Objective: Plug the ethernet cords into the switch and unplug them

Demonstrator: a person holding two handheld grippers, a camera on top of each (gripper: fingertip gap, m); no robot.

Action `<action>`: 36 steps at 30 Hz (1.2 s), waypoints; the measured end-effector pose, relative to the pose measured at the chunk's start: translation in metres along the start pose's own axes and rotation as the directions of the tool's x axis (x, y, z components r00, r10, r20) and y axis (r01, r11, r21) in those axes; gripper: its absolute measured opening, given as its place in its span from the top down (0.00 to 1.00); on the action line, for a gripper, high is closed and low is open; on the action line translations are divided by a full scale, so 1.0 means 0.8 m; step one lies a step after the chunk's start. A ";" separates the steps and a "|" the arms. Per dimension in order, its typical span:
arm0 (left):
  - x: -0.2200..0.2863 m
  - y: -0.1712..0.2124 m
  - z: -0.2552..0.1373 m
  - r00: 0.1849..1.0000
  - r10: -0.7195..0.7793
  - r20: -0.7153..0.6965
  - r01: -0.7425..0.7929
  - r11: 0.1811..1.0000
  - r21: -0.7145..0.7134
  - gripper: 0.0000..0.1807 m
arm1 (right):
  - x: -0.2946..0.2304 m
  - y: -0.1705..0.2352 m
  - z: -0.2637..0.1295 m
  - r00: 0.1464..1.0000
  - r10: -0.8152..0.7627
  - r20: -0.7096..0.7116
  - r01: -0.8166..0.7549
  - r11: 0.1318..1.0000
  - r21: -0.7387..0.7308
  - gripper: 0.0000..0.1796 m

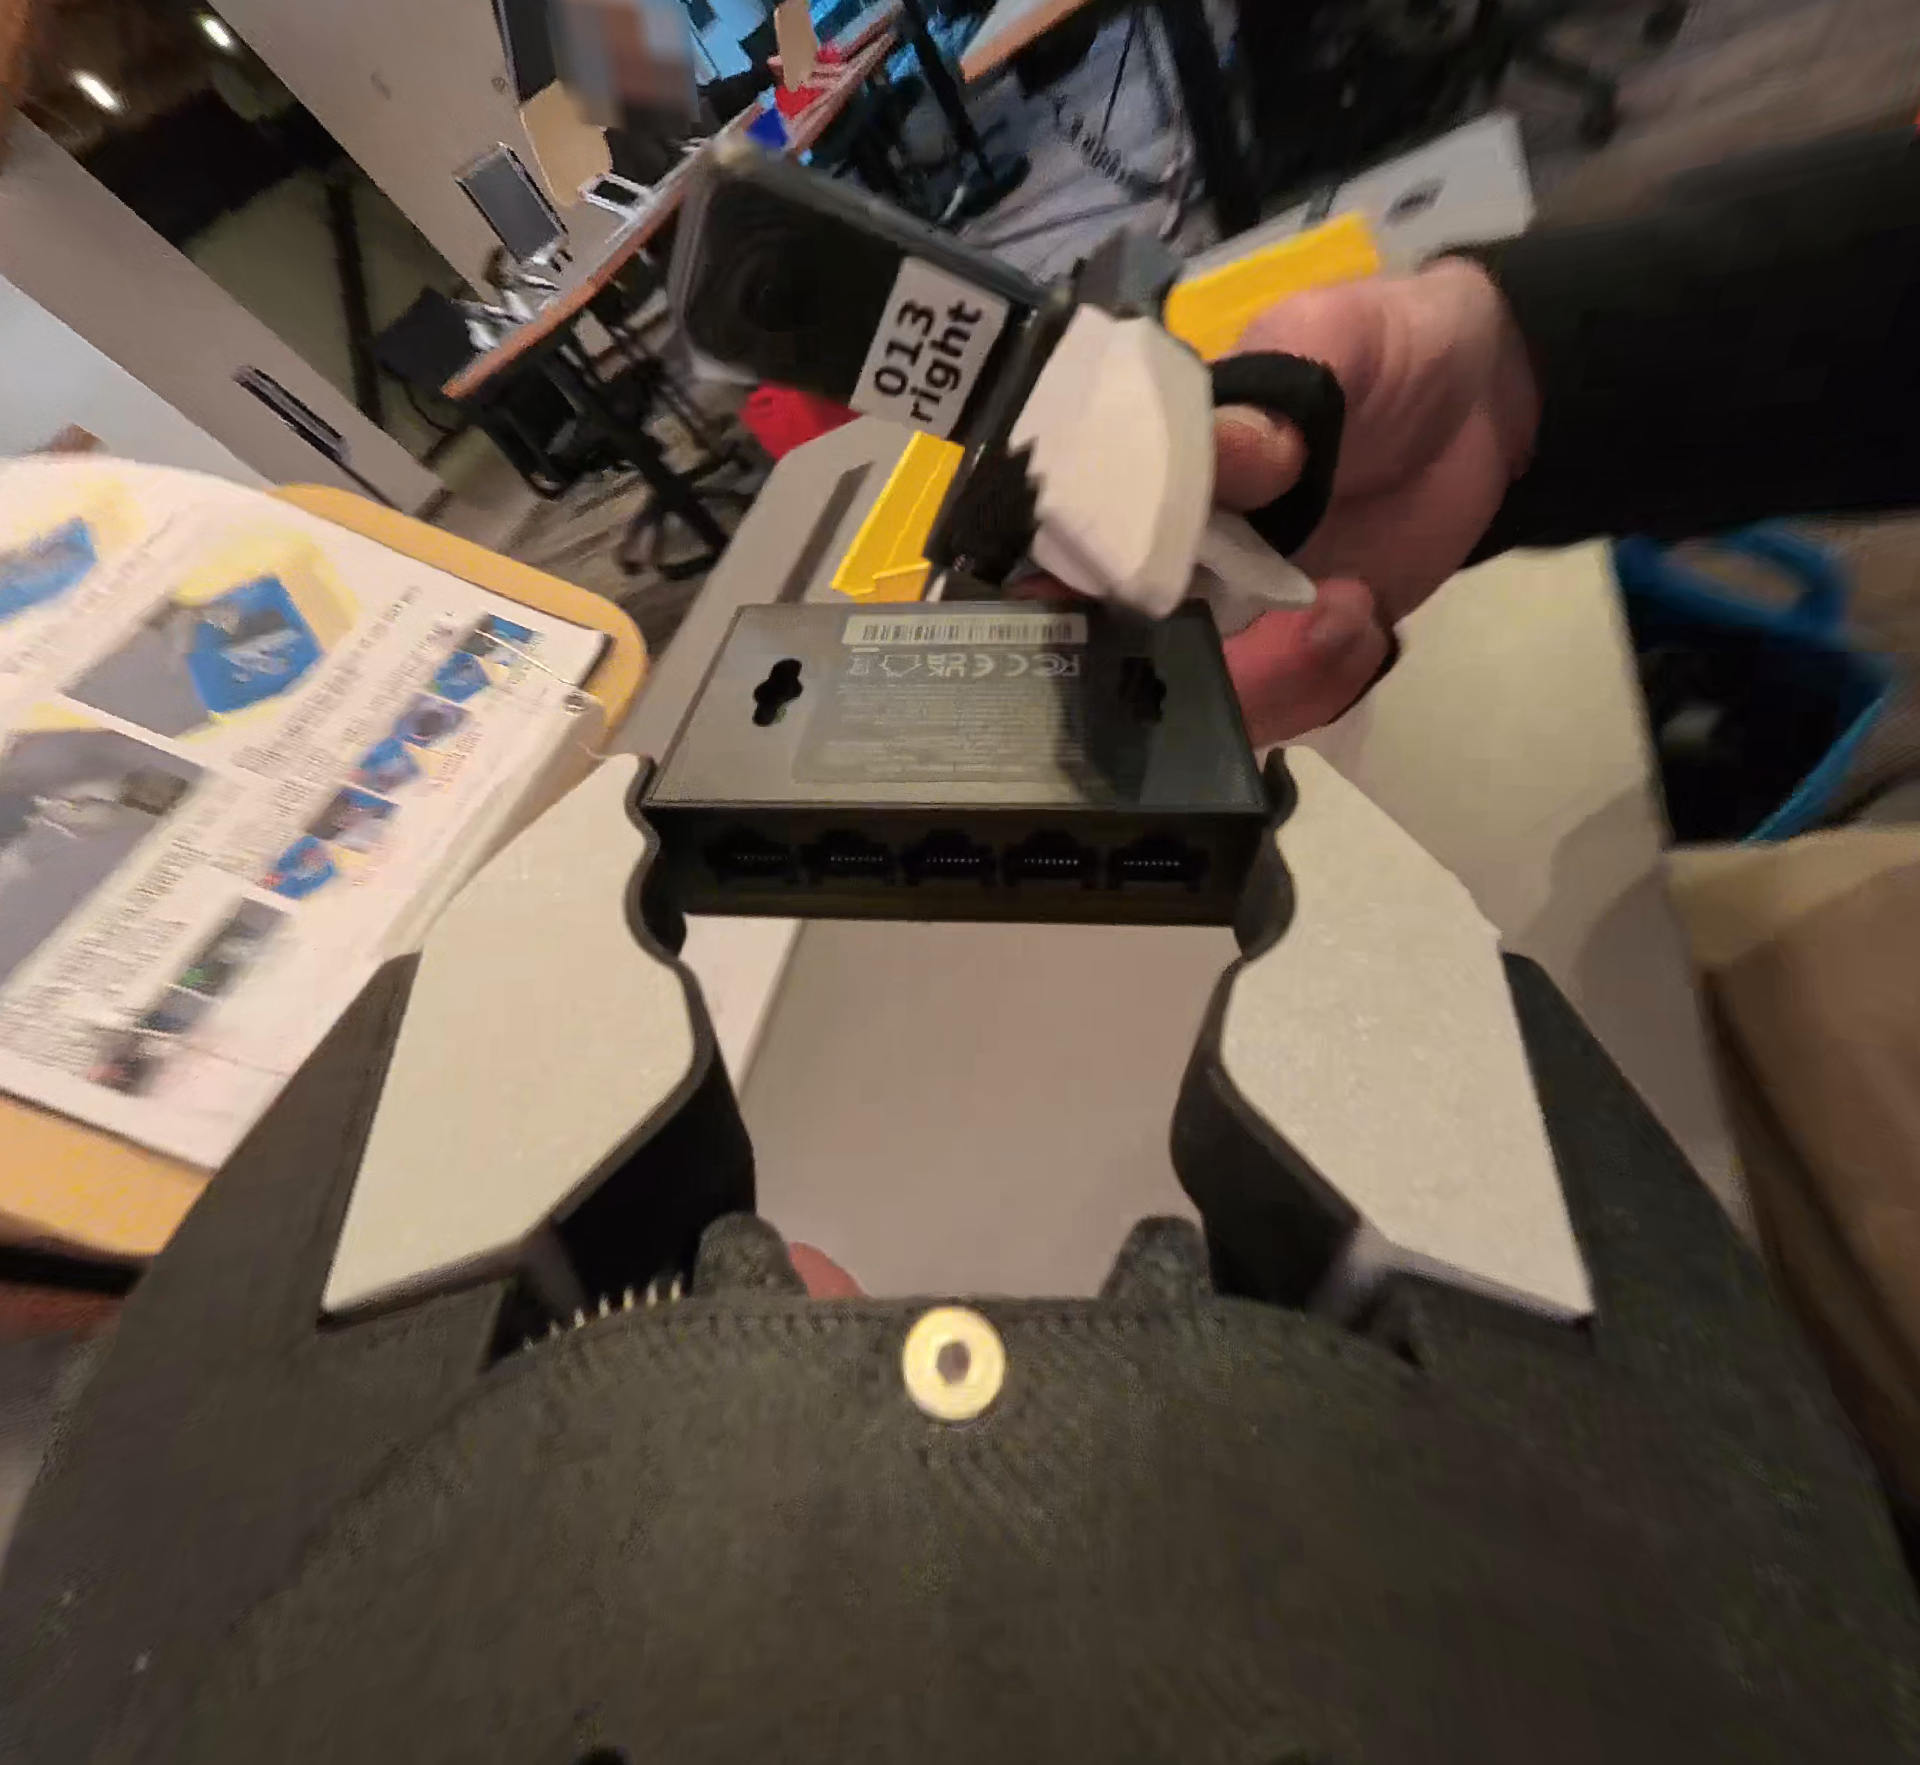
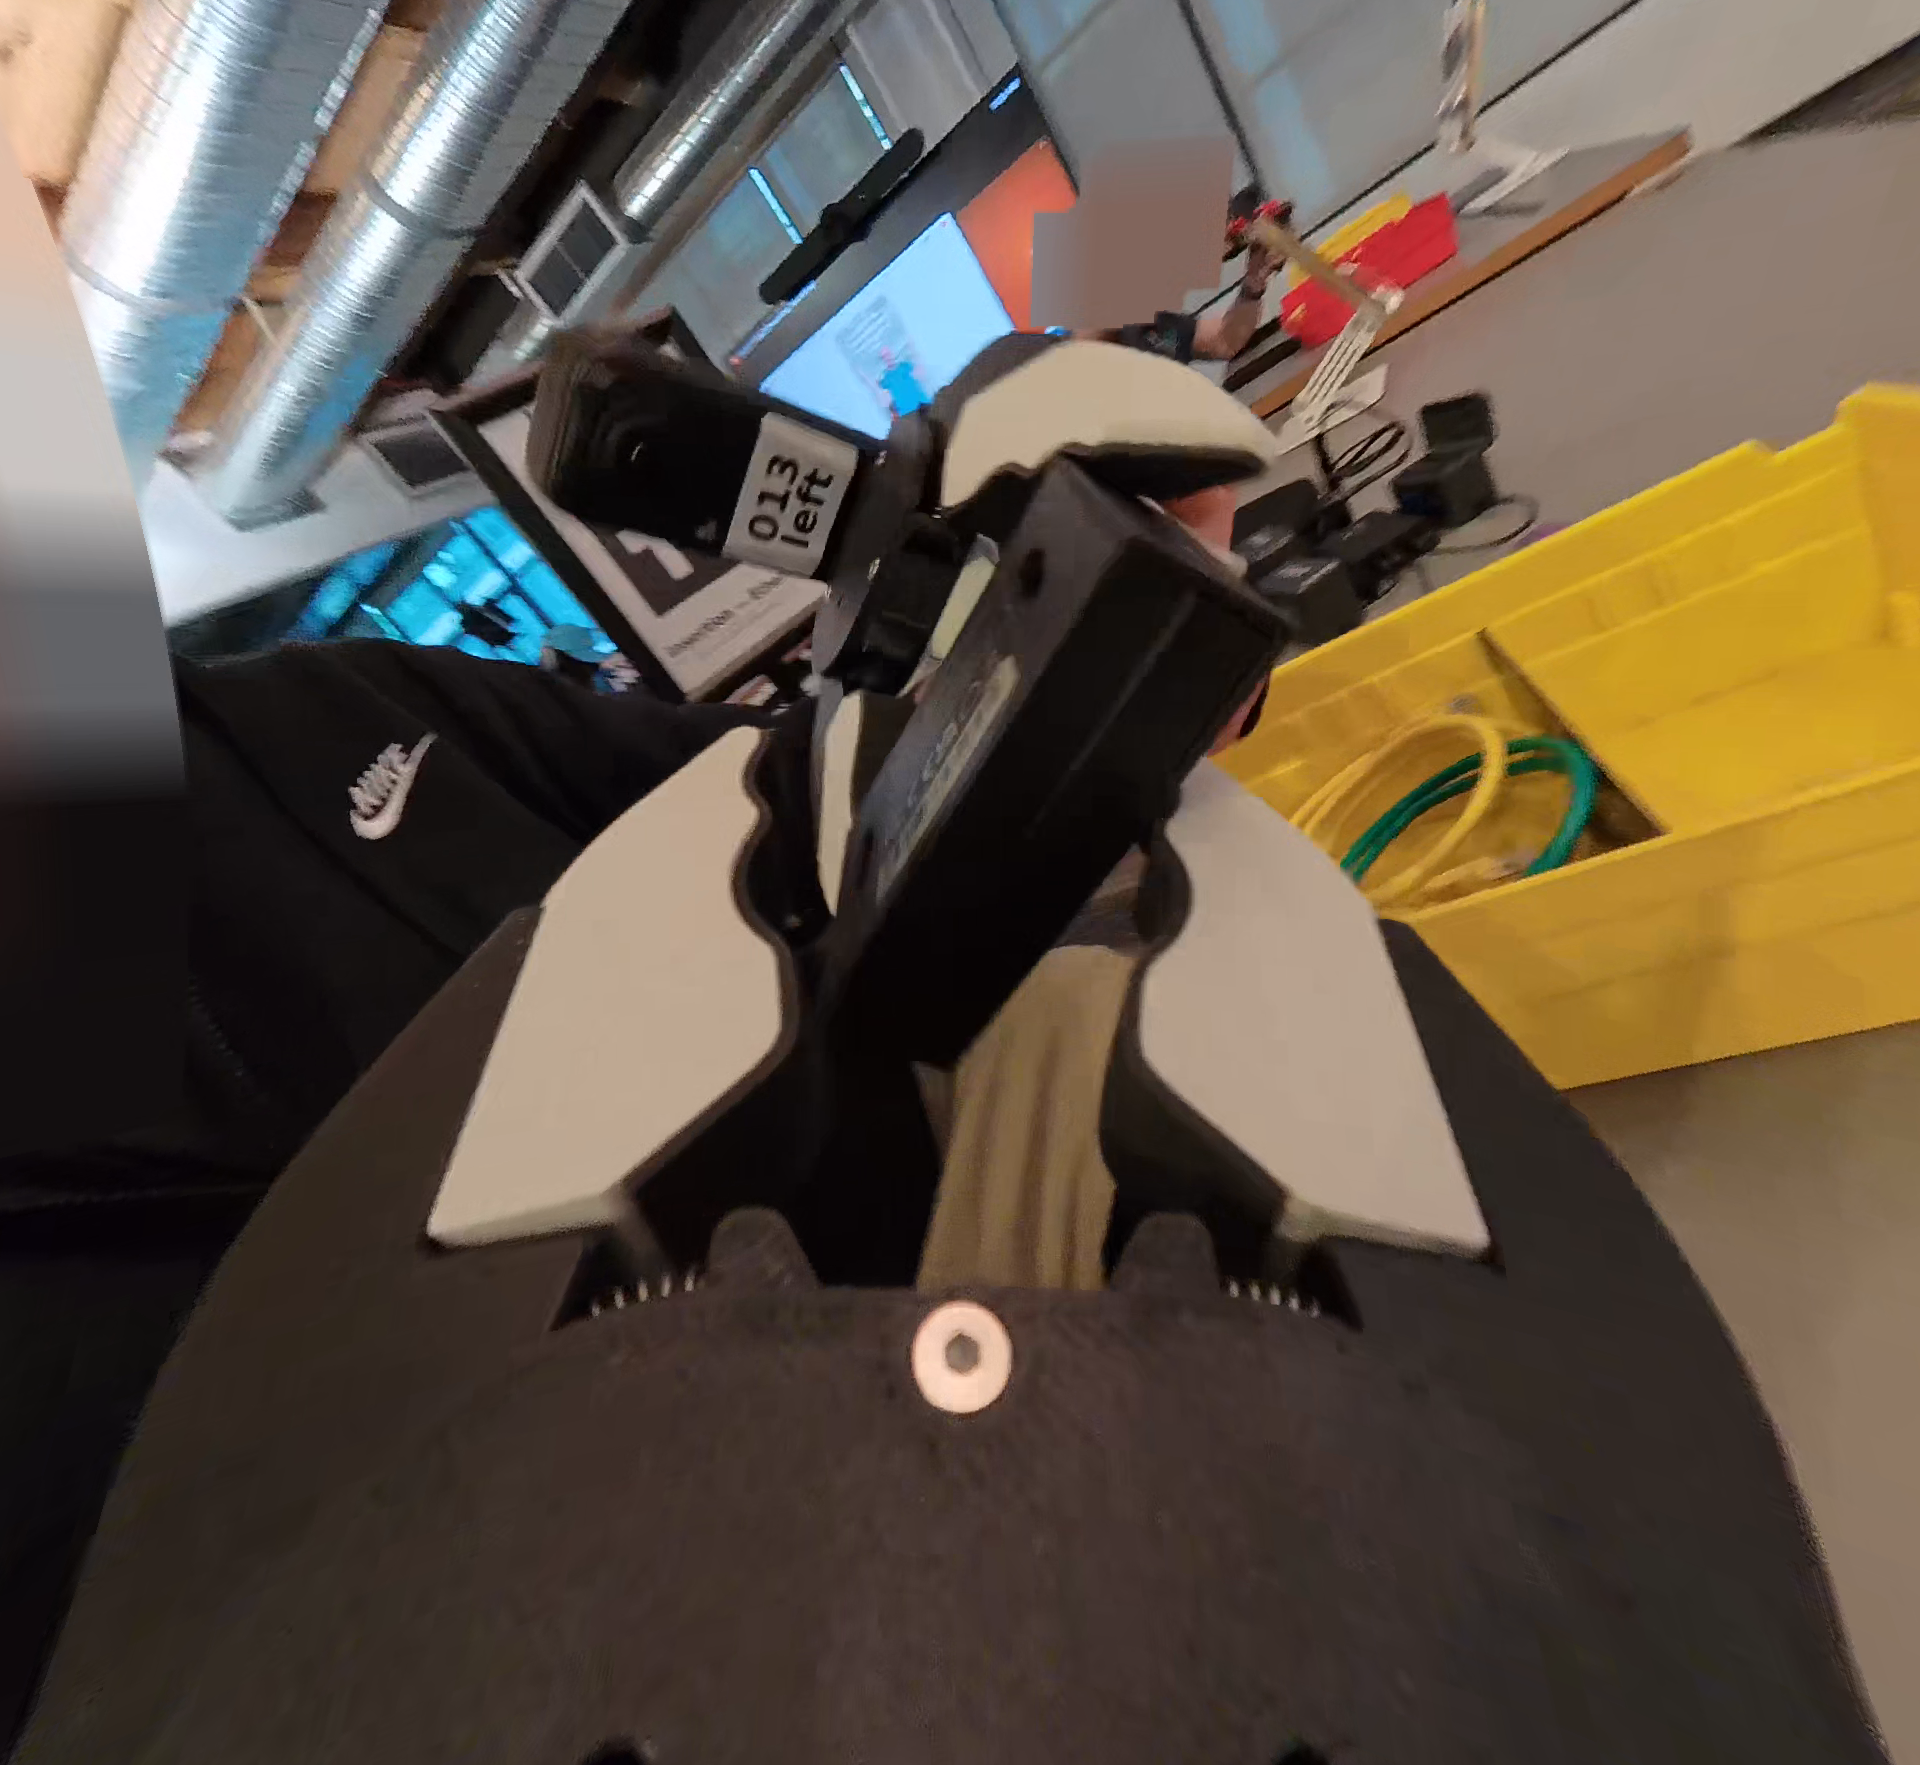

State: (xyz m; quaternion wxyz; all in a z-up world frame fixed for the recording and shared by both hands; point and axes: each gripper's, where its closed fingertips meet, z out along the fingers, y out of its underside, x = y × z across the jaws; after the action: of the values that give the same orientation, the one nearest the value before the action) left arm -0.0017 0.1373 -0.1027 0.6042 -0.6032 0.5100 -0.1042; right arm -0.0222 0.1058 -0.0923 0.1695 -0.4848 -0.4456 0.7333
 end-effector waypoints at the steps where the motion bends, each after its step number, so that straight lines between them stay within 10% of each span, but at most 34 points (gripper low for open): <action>1: -0.003 -0.002 -0.002 0.996 -0.081 -0.023 0.081 0.996 0.024 0.42 | 0.001 -0.006 -0.005 0.998 -0.055 -0.034 0.056 0.998 0.012 0.58; 5: -0.019 -0.006 -0.005 0.933 -0.351 -0.083 0.357 0.931 0.070 0.42 | 0.006 -0.023 -0.034 0.844 -0.445 -0.298 0.434 0.895 -0.107 0.55; 8: -0.020 0.001 0.001 0.896 -0.435 -0.086 0.438 0.899 0.017 0.42 | -0.003 -0.029 -0.045 0.379 -0.830 -0.408 0.716 0.543 -0.439 0.55; 11: -0.019 0.007 0.005 0.876 -0.474 -0.085 0.475 0.880 -0.014 0.42 | -0.014 -0.027 -0.045 0.025 -0.958 -0.285 0.681 0.225 -0.697 0.63; 21: 0.018 -0.008 0.017 0.766 -0.601 -0.228 0.602 0.795 -0.074 0.42 | 0.031 -0.005 -0.030 -0.302 -0.953 0.033 0.367 -0.148 -0.918 0.68; 32: 0.013 0.000 0.010 0.728 -0.648 -0.222 0.634 0.760 -0.140 0.45 | 0.051 -0.014 -0.038 -0.324 -0.945 -0.035 0.306 -0.069 -0.950 0.79; 36: -0.023 0.035 -0.031 0.838 -0.538 -0.086 0.504 0.826 -0.252 0.48 | 0.052 -0.019 -0.055 -0.311 -0.948 -0.071 0.296 -0.026 -0.955 0.79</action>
State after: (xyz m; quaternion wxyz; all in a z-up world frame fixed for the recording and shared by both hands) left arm -0.0421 0.1425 -0.1108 0.4411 -0.7728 0.3786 -0.2548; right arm -0.0071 0.1639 -0.1089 0.6144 -0.3737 -0.6811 -0.1377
